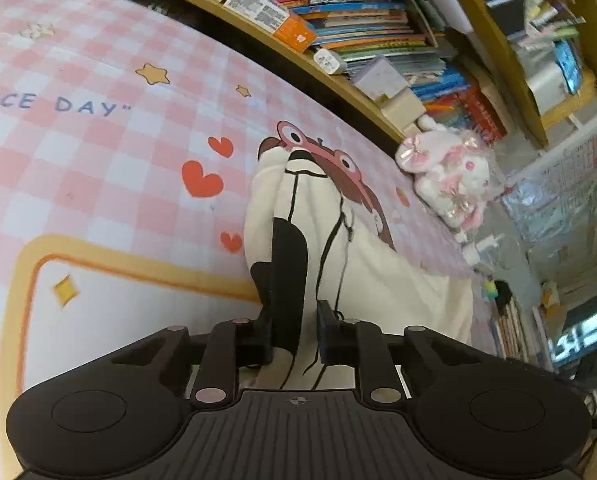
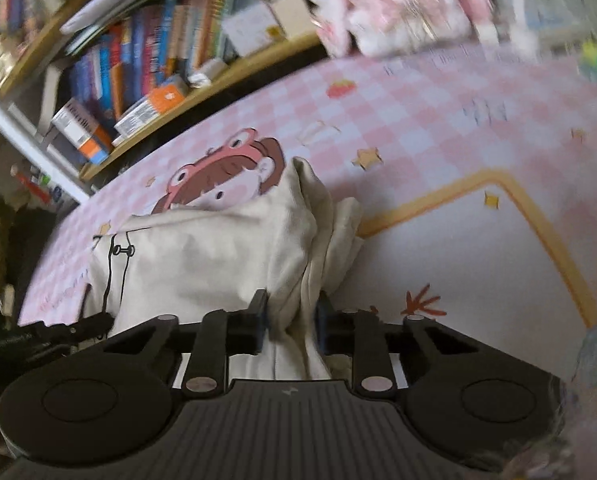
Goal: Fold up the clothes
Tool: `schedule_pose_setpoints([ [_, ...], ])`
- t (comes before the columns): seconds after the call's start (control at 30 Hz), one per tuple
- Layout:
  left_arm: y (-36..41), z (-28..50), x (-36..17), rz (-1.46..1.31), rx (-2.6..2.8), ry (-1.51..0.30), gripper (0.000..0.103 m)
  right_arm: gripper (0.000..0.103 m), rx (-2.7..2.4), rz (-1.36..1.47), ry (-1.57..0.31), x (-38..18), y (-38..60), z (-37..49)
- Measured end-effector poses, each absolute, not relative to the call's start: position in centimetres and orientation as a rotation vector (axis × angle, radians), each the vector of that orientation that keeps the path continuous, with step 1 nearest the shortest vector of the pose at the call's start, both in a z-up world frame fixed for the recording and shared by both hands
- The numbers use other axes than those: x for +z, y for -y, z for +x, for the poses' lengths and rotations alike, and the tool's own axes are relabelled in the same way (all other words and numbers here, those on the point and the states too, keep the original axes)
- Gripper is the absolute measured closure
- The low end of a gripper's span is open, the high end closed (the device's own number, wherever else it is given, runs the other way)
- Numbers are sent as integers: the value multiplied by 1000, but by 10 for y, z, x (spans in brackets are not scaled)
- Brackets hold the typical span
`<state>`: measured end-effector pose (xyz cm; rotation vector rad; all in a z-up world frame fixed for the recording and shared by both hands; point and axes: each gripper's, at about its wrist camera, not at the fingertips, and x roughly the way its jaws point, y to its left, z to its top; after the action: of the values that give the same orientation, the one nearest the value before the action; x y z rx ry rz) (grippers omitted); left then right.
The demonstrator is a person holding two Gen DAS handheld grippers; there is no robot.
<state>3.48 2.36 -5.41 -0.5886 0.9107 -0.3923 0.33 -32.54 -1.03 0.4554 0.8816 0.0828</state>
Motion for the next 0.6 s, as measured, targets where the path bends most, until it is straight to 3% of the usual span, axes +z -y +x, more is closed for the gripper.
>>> schedule_pose_setpoints([
  [0.23,-39,-22,-45,-557,-432,-935,86,83,136,417,-916,-1,316,-33],
  [0.33,-40,-26,-47,-546,-427,-951,81,81,141,436,-934,0,316,-51],
  [0.37,-40,-24,-48,-550,-428,-951,75,78,131,442,-939,0,316,-56],
  [0.4,-40,-22,-49,-553,-428,-952,71,68,114,445,-941,0,316,-60],
  [0.43,-40,-21,-50,-557,-429,-952,60,61,96,448,-942,-1,316,-62],
  [0.47,-40,-19,-51,-561,-429,-952,47,60,81,451,-941,-2,316,-63],
  [0.5,-40,-18,-53,-565,-429,-953,42,58,72,461,-942,-3,317,-63],
  [0.6,-40,-13,-56,-577,-431,-954,42,49,52,502,-957,-9,322,-62],
])
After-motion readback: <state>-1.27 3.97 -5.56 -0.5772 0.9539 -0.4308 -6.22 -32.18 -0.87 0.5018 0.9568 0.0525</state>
